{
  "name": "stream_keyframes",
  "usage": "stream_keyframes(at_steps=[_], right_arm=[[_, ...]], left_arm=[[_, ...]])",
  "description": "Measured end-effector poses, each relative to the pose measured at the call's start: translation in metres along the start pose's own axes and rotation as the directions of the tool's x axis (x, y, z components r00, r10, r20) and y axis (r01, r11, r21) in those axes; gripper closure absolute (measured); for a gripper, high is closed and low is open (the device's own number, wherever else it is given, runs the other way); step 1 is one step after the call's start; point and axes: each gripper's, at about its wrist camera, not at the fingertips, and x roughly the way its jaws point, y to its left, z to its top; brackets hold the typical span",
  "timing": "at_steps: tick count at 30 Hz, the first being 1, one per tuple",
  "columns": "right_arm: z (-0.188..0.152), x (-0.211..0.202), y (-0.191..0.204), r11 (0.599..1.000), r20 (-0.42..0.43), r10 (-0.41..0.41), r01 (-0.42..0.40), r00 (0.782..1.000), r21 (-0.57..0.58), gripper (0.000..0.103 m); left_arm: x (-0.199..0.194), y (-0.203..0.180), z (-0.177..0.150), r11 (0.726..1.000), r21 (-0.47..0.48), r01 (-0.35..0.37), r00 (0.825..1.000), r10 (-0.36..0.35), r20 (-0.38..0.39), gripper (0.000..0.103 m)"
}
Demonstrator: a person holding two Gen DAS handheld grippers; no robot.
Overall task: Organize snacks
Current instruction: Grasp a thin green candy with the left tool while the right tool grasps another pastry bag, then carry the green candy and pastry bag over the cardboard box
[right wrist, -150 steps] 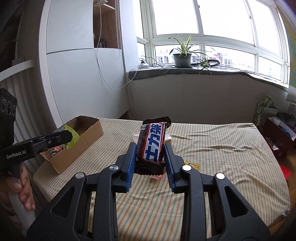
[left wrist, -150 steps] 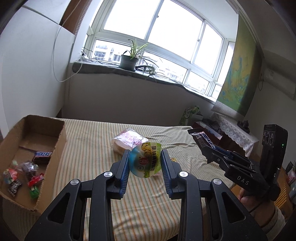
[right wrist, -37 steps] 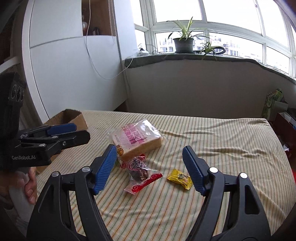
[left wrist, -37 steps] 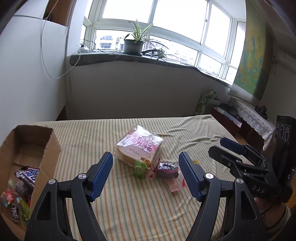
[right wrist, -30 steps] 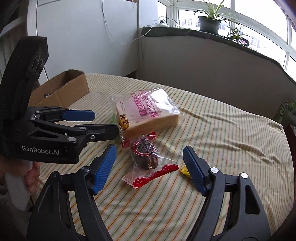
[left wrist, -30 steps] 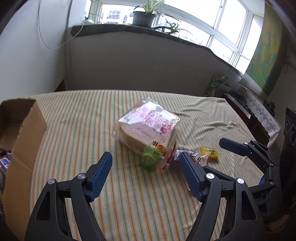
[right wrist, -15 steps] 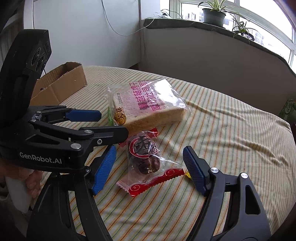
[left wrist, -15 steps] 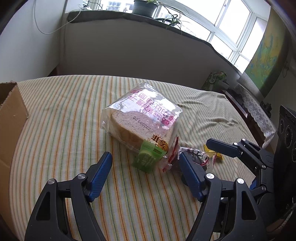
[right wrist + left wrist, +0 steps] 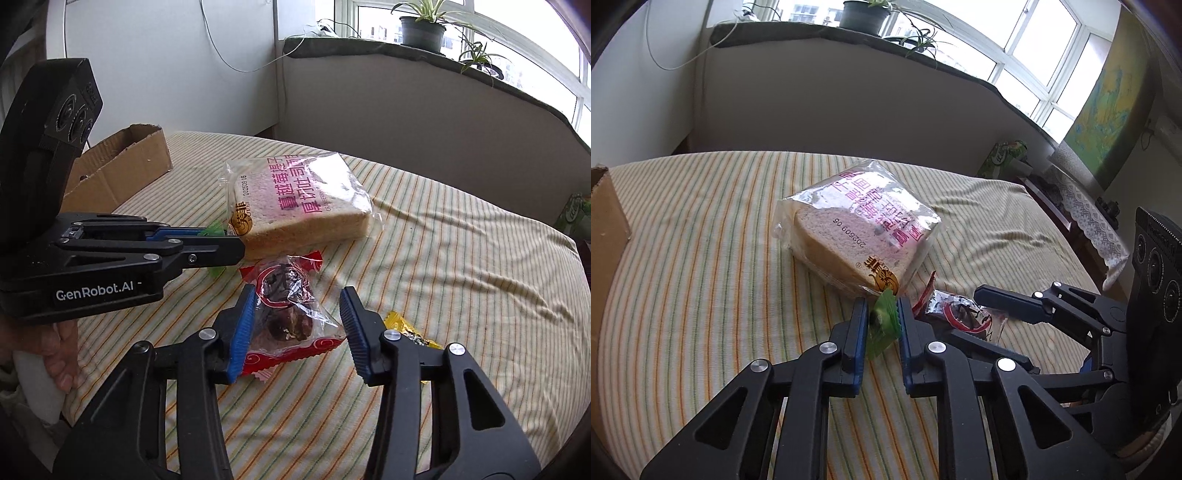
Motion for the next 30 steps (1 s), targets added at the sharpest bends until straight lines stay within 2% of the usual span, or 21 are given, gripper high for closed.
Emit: stream_keyframes(at_steps=[4,10,15,19,22,25,26,30], right_arm=[[-0.003,-0.014,-0.002,0.999,0.034,-0.022,0.021,0.999,0.031,0.056],[-0.014,-0.049,-0.003,0.994,0.106,-0.052,0.041,0.993,0.103,0.056],[-0.027,-0.066,-0.002,0.990,0.118,-0.053,0.037,0.992,0.135,0.056],[-0.035,-0.073,-0.001,0.989,0.124,-0.049,0.031,0.991,0.145,0.056],[-0.040,-0.076,-0.003,0.988,0.127,-0.047,0.027,0.991,0.152,0.056],[-0.043,-0.077,-0.008,0.986,0.130,-0.042,0.021,0.991,0.163,0.056],[-0.044,-0.077,-0.009,0.986,0.131,-0.040,0.018,0.991,0.168,0.056],[-0.049,-0.078,-0.016,0.982,0.133,-0.037,0.012,0.990,0.189,0.056]], left_arm=[[-0.008,-0.001,-0.002,1.000,-0.001,0.007,1.000,-0.007,0.013,0.095],[-0.023,0.003,-0.014,1.000,-0.023,0.013,1.000,-0.012,0.027,0.095],[-0.037,0.012,-0.027,0.998,-0.065,0.021,0.999,-0.018,0.037,0.097],[-0.034,0.008,-0.028,0.999,-0.042,-0.011,0.999,0.012,0.030,0.096],[-0.030,-0.007,-0.030,0.998,0.017,-0.063,0.998,0.063,0.011,0.085],[-0.026,-0.022,-0.031,0.992,0.093,-0.088,0.996,0.087,0.019,0.050],[-0.022,-0.026,-0.029,0.989,0.115,-0.095,0.995,0.093,0.022,0.047],[0.002,-0.033,-0.018,0.982,0.160,-0.102,0.994,0.109,-0.032,0.047]])
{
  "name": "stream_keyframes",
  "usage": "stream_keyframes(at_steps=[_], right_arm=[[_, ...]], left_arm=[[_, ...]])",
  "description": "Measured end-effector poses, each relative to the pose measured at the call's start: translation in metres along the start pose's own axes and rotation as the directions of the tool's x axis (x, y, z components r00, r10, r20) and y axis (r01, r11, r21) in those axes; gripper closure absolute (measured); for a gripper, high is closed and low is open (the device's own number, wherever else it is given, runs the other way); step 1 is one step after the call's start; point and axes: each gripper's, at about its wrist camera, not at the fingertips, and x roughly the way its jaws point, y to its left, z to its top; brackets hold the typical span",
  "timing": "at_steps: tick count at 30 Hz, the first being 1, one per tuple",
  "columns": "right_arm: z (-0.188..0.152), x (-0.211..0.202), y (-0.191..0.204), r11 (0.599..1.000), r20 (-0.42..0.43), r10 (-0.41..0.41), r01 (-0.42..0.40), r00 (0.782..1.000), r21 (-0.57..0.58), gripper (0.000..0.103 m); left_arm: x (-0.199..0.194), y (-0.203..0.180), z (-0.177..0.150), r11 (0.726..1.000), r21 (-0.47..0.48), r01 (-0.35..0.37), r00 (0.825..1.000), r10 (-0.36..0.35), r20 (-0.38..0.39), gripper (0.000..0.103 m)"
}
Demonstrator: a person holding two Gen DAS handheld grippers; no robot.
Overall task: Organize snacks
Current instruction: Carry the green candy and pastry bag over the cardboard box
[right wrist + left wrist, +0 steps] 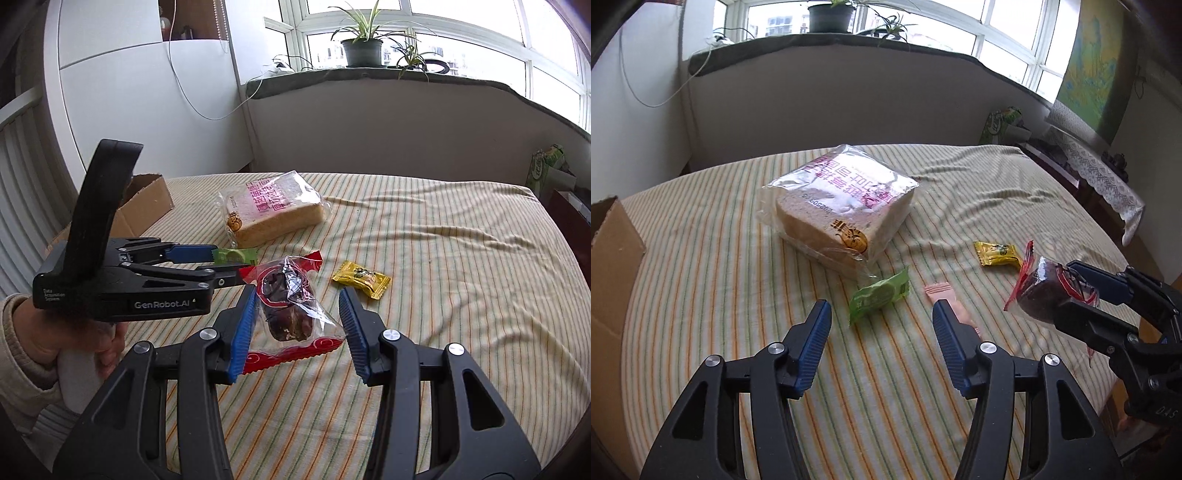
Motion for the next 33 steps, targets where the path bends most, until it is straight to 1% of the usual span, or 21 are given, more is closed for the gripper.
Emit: stream_keyframes(at_steps=[2,3,5,7,10,14,16,18,20,22,24,26,30,33], right_arm=[[-0.002,-0.001,-0.004,1.000,0.000,-0.001,0.001,1.000,0.009,0.056],[-0.002,-0.002,-0.005,1.000,0.002,-0.001,0.001,1.000,0.012,0.056],[-0.003,-0.002,-0.008,1.000,0.001,0.000,0.000,1.000,0.017,0.056],[-0.004,-0.002,-0.008,1.000,0.002,0.001,-0.001,1.000,0.020,0.056],[-0.005,-0.003,-0.008,1.000,0.006,0.001,-0.001,1.000,0.028,0.056],[-0.007,-0.008,-0.004,0.999,0.022,0.003,-0.004,1.000,0.035,0.056],[-0.008,-0.011,0.001,0.999,0.032,0.006,-0.007,0.999,0.033,0.056],[-0.010,-0.014,0.008,1.000,0.048,0.008,-0.009,0.999,0.026,0.056],[-0.012,-0.013,0.013,0.999,0.050,0.018,-0.019,0.999,0.030,0.056],[-0.013,-0.013,0.018,0.999,0.048,0.027,-0.029,0.998,0.040,0.056],[-0.008,-0.020,0.023,0.999,0.068,0.017,-0.019,0.998,0.034,0.056],[0.001,-0.037,0.028,1.000,0.117,0.002,-0.005,0.993,0.025,0.056],[0.020,-0.074,0.035,1.000,0.208,-0.029,0.027,0.978,0.012,0.056],[0.029,-0.088,0.040,0.999,0.235,-0.040,0.040,0.971,0.004,0.056]], left_arm=[[0.008,-0.001,0.005,1.000,0.004,0.000,1.000,0.001,-0.020,0.047],[0.012,0.000,0.006,1.000,0.002,0.007,1.000,-0.007,-0.031,0.050],[0.014,0.000,0.005,1.000,0.000,0.008,0.999,-0.008,-0.038,0.097],[0.011,-0.003,0.003,1.000,0.011,0.016,0.999,-0.016,-0.034,0.098],[0.004,-0.008,0.000,0.999,0.036,0.003,1.000,-0.002,-0.009,0.099],[-0.007,-0.006,-0.003,0.999,0.024,0.022,0.999,-0.023,0.023,0.099],[-0.017,-0.004,-0.008,0.999,0.016,0.031,0.998,-0.032,0.055,0.099],[-0.031,0.000,-0.014,1.000,-0.007,0.018,0.996,-0.017,0.082,0.099],[-0.049,0.004,-0.021,0.999,-0.039,0.028,0.991,-0.023,0.135,0.099],[-0.064,0.006,-0.028,0.998,-0.053,0.013,0.986,-0.004,0.166,0.099],[-0.082,0.006,-0.033,0.998,-0.059,0.007,0.979,0.005,0.203,0.099],[-0.099,0.002,-0.032,0.999,-0.050,-0.001,0.970,0.012,0.241,0.099],[-0.141,-0.004,-0.024,1.000,-0.014,-0.014,0.942,0.017,0.334,0.099],[-0.163,-0.007,-0.020,1.000,0.002,-0.008,0.925,0.006,0.380,0.099]])
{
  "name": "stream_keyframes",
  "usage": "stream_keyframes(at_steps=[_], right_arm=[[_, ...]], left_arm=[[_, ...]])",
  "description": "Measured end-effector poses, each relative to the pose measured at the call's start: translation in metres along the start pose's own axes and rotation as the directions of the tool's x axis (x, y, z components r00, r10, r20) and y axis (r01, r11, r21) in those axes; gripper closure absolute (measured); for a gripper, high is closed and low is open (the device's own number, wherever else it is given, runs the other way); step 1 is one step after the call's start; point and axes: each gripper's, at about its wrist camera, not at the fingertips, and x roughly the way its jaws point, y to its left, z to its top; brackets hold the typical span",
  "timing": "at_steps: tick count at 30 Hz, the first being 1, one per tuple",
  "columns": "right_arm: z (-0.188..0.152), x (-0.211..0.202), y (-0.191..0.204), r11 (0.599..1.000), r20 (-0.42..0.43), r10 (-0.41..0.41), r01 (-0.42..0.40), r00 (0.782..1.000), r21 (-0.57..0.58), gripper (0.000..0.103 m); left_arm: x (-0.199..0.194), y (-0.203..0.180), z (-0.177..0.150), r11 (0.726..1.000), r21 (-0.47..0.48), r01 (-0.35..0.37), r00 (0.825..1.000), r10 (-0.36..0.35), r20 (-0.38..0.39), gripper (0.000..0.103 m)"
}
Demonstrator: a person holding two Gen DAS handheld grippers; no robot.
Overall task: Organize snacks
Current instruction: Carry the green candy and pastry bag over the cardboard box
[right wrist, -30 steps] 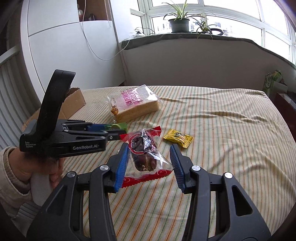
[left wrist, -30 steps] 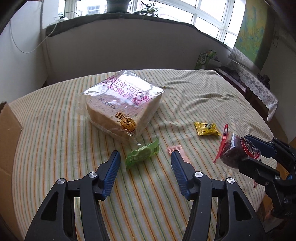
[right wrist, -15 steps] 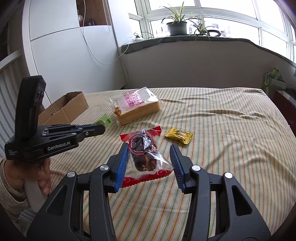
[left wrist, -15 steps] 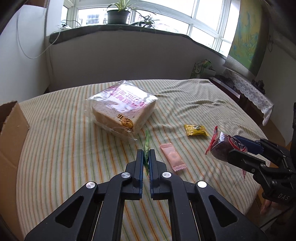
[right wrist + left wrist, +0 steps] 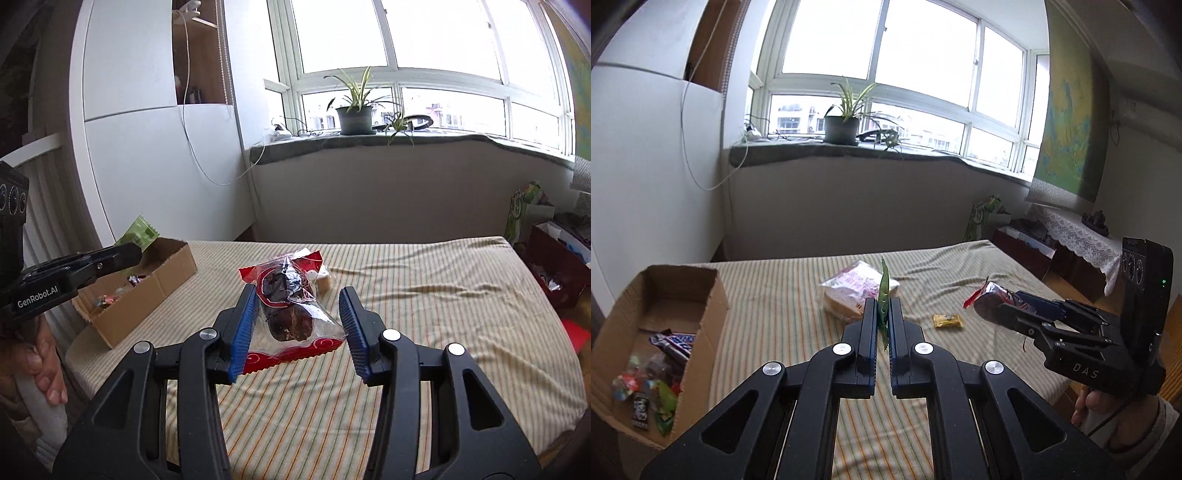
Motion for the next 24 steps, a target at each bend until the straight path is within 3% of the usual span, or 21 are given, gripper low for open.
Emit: stream_keyframes(at_steps=[13,24], right_arm=[[0.003,0.020,0.025,0.999,-0.052,0.019,-0.021,0.998,-0.049,0.056],[0.008,0.085,0.121,0.973,-0.146,0.141,-0.164,0.979,-0.165,0.056]], left_arm=[[-0.019,0.023,-0.004,0.999,-0.050,0.014,0.999,-0.012,0.035,0.099],[-0.034,0.103,-0.029,0.980,-0.181,-0.084,0.996,0.091,0.026,0.099]])
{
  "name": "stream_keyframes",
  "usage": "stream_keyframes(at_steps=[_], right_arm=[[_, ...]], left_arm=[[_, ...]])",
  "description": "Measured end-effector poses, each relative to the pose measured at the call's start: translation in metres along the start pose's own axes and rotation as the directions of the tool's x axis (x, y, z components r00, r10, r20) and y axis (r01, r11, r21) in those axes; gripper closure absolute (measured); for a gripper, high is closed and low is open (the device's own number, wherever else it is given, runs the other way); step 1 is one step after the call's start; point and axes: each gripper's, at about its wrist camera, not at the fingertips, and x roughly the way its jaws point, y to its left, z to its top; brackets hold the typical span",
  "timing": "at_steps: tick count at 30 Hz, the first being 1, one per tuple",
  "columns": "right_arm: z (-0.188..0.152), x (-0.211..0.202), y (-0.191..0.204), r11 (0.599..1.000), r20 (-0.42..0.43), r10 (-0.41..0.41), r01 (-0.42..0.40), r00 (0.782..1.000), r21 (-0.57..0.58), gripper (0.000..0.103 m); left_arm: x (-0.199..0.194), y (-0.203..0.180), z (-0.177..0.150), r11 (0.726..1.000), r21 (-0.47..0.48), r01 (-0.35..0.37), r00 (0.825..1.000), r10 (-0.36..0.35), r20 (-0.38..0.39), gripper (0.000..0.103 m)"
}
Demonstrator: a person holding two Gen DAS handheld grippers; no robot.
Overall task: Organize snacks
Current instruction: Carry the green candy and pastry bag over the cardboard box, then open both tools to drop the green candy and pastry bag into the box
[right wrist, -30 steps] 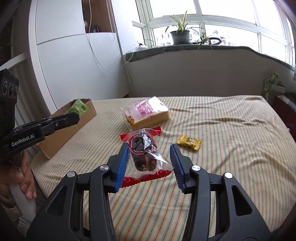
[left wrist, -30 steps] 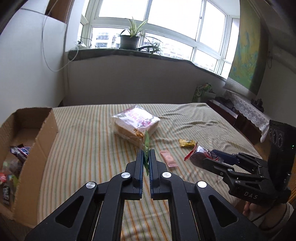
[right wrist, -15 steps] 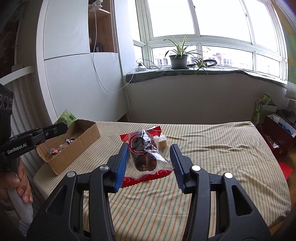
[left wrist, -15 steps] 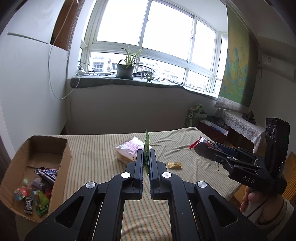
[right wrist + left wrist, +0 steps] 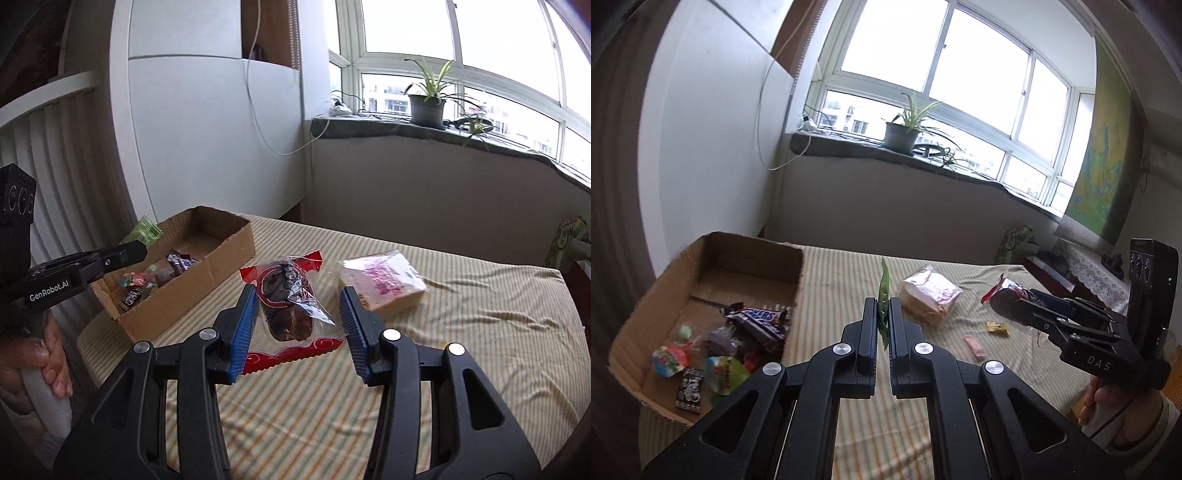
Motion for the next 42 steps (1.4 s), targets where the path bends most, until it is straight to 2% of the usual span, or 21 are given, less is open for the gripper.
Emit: stream_keyframes(at_steps=[7,11,18,26,27,28,30,31,32,38,40,42], right_arm=[[0.016,0.049,0.079,0.982,-0.039,0.154,-0.158,0.987,-0.106,0.056],[0.017,0.061,0.105,0.970,-0.053,0.200,-0.206,0.978,-0.133,0.056],[0.036,0.067,0.120,0.961,-0.028,0.211,-0.213,0.977,-0.179,0.055],[0.064,0.107,0.139,0.949,-0.011,0.234,-0.231,0.972,-0.214,0.055],[0.063,0.116,0.139,0.949,-0.033,0.236,-0.238,0.971,-0.207,0.049],[0.062,0.124,0.137,0.949,-0.059,0.240,-0.247,0.969,-0.196,0.041],[0.056,0.125,0.131,0.953,-0.054,0.236,-0.242,0.970,-0.183,0.040],[0.051,0.124,0.128,0.956,-0.053,0.230,-0.235,0.972,-0.174,0.040],[0.047,0.124,0.124,0.960,-0.060,0.224,-0.231,0.973,-0.161,0.040],[0.026,0.108,0.107,0.971,-0.069,0.204,-0.211,0.977,-0.112,0.038],[0.022,0.101,0.106,0.975,-0.052,0.186,-0.191,0.981,-0.114,0.026],[0.019,0.094,0.106,0.977,-0.042,0.179,-0.182,0.983,-0.113,0.021]], left_arm=[[-0.019,0.066,-0.010,0.988,-0.069,-0.137,0.990,0.138,0.010,0.099],[-0.029,0.095,-0.018,0.974,-0.118,-0.195,0.980,0.197,-0.002,0.099],[-0.034,0.099,-0.022,0.972,-0.120,-0.204,0.979,0.205,-0.004,0.099],[-0.025,0.108,-0.016,0.973,-0.115,-0.199,0.980,0.198,-0.022,0.099],[-0.021,0.108,-0.016,0.974,-0.110,-0.196,0.980,0.194,-0.033,0.099],[-0.016,0.109,-0.016,0.975,-0.102,-0.196,0.980,0.192,-0.052,0.097],[-0.009,0.110,-0.019,0.969,-0.084,-0.231,0.971,0.225,-0.080,0.084],[-0.009,0.112,-0.021,0.964,-0.086,-0.252,0.966,0.245,-0.082,0.060],[-0.010,0.113,-0.023,0.959,-0.095,-0.268,0.962,0.261,-0.079,0.042],[-0.026,0.120,-0.029,0.945,-0.137,-0.295,0.955,0.291,-0.053,0.040],[-0.030,0.121,-0.030,0.942,-0.152,-0.297,0.955,0.292,-0.056,0.038],[-0.034,0.120,-0.030,0.939,-0.162,-0.304,0.953,0.300,-0.052,0.037]])
